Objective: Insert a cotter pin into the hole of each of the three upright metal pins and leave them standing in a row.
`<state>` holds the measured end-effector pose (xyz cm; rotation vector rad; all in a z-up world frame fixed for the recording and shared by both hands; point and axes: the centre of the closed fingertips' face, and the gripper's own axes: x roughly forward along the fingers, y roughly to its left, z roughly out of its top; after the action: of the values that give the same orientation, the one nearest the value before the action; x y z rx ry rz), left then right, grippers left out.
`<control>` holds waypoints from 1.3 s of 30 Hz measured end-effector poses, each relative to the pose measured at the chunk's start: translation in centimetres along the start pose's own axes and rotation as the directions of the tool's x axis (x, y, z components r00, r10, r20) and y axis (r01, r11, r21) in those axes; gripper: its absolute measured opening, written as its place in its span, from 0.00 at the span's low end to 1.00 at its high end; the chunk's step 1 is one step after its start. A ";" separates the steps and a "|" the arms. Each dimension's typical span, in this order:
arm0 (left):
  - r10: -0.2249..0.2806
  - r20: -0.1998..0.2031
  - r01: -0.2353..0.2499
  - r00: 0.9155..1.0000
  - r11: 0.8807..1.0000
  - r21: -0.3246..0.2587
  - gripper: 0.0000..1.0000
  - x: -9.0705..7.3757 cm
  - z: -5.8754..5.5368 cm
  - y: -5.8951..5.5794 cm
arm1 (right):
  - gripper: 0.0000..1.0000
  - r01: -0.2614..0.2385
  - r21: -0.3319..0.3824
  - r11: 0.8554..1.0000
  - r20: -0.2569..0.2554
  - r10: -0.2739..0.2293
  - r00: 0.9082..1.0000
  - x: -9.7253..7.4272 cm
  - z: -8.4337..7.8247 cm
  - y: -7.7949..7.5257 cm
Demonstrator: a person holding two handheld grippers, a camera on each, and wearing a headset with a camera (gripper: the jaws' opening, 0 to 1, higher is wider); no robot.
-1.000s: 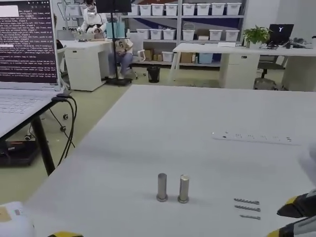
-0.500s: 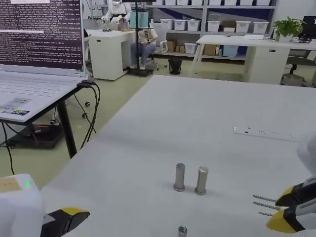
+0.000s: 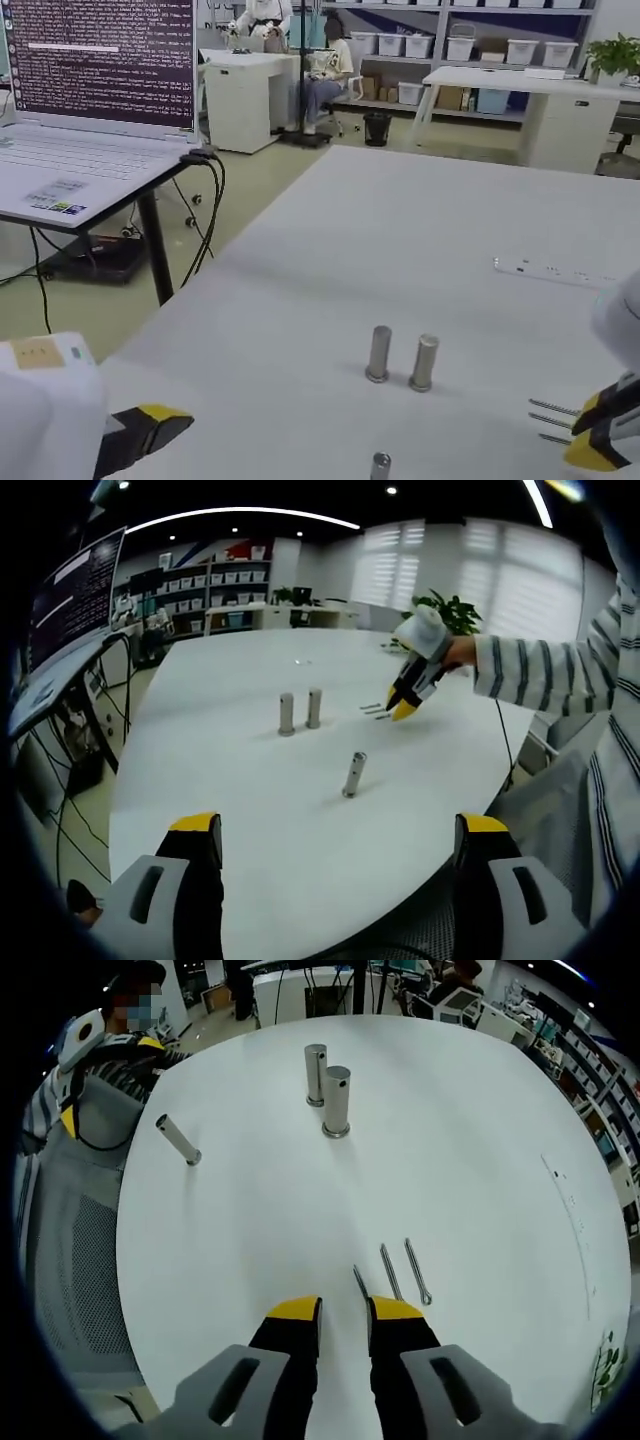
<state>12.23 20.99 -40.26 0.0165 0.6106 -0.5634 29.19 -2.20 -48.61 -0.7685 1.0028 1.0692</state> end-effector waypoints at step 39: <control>-0.066 -0.001 0.066 0.998 0.997 -0.029 0.90 1.1 -0.1 -1.1 | 0.00 -0.023 0.041 0.999 -0.014 0.023 1.000 1.4 0.4 -0.8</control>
<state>12.43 19.54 -40.78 -0.0303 0.6233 -0.6181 30.31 -1.61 -49.75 -0.7335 1.0449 1.0614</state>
